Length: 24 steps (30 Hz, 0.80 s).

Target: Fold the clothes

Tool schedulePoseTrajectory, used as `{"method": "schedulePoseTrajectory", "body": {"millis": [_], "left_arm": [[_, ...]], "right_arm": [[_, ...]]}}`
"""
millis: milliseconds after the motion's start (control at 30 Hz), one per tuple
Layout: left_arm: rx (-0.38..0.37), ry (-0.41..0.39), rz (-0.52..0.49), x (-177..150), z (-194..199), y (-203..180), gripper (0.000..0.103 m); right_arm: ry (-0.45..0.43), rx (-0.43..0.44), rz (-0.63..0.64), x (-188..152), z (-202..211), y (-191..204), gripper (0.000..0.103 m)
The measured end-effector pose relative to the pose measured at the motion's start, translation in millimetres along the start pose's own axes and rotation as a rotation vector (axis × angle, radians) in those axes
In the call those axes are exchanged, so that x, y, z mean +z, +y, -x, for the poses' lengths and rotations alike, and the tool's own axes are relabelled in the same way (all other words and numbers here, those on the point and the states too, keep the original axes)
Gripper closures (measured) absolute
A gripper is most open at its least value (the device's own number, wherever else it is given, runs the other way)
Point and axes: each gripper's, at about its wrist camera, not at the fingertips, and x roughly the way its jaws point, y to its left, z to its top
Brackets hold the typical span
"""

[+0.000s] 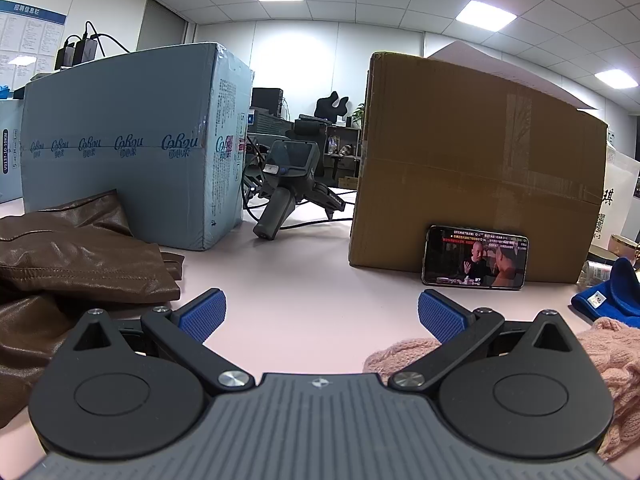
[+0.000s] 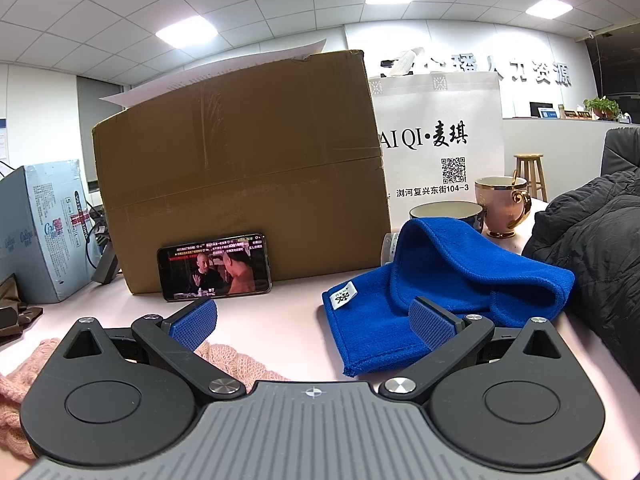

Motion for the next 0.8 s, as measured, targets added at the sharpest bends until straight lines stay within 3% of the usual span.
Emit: {"method": "schedulePoseTrajectory", "body": {"millis": [800], "left_arm": [[-0.005,0.009,0.003,0.1,-0.6,0.9,0.0]], "right_arm": [[0.005,0.003,0.001,-0.1,-3.9,-0.8,0.0]]}}
